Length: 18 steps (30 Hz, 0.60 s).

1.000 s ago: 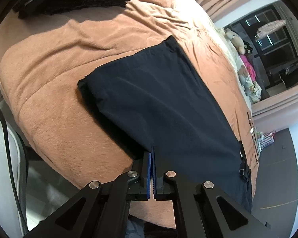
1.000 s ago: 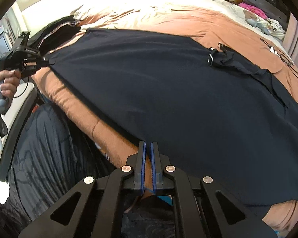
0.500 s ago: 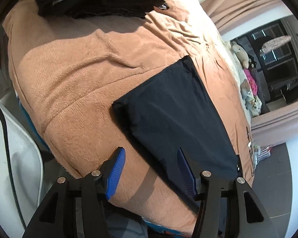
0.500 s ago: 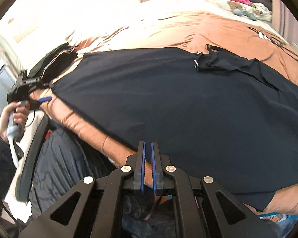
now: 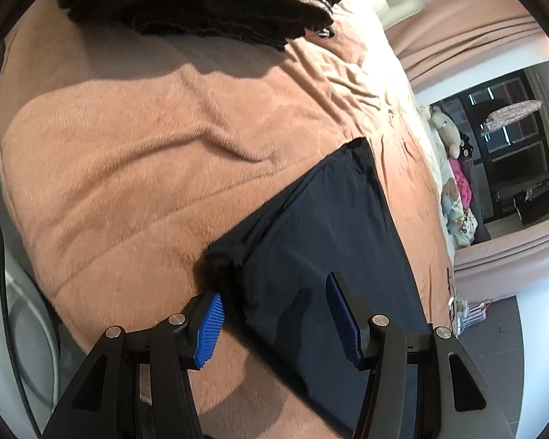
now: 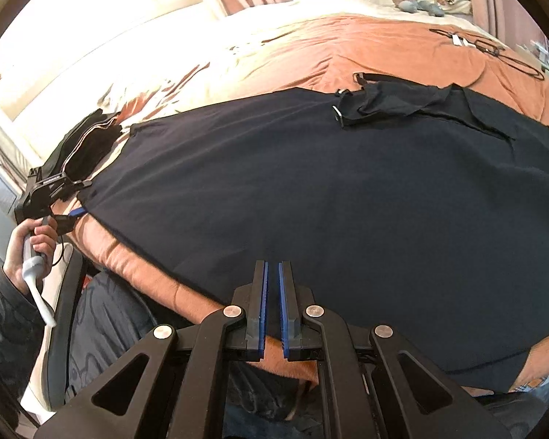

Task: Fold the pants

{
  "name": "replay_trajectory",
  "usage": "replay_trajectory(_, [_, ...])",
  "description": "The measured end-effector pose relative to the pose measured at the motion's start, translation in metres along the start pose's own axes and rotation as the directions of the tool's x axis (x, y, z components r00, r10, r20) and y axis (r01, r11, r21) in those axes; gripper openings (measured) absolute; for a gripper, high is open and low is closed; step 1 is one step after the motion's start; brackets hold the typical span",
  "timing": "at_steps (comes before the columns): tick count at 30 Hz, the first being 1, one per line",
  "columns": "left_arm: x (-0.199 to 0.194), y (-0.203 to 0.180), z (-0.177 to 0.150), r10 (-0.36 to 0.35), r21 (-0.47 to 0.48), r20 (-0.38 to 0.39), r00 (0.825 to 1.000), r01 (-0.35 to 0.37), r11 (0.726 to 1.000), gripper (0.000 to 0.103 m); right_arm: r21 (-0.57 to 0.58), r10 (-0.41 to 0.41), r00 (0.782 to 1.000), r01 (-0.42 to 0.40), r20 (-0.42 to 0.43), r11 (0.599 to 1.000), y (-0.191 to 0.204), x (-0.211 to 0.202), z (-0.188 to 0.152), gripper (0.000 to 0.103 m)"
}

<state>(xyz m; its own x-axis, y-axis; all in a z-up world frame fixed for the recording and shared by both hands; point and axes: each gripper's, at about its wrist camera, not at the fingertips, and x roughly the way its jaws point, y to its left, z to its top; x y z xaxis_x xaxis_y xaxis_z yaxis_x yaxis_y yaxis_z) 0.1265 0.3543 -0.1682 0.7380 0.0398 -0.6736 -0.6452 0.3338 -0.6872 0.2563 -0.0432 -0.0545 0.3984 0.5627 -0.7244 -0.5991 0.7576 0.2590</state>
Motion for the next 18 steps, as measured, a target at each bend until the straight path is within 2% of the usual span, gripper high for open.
replay_trajectory(4, [-0.005,0.000,-0.006,-0.011,0.014,0.029,1.000,0.010,1.000,0.056,0.042,-0.002,1.000,0.002,-0.004,0.999,-0.006,0.006,0.001,0.003])
replay_trajectory(6, [-0.003,-0.002,-0.009,0.011,0.030,0.041,0.999,-0.012,0.999,0.054,0.052,0.001,1.000,-0.001,0.002,0.999,-0.006,0.009,0.003,0.003])
replay_trajectory(8, [-0.002,-0.001,-0.007,0.042,0.012,0.048,0.998,-0.043,0.999,0.038,0.066,-0.003,1.000,0.003,0.005,0.998,-0.005,0.013,0.007,0.003])
replay_trajectory(10, [0.003,0.001,-0.002,0.058,-0.003,0.034,0.998,-0.058,0.998,0.010,0.079,0.011,1.000,-0.012,0.011,0.997,-0.003,0.017,0.009,0.003])
replay_trajectory(13, [0.000,0.000,0.003,0.042,-0.009,0.028,0.999,-0.042,0.999,0.005,0.074,0.005,1.000,-0.005,0.008,0.997,0.002,0.022,0.008,0.003])
replay_trajectory(18, [-0.018,-0.022,0.009,-0.005,0.029,0.069,0.998,0.003,1.000,0.003,0.070,0.012,0.999,-0.009,-0.049,0.998,0.005,0.035,-0.001,0.003])
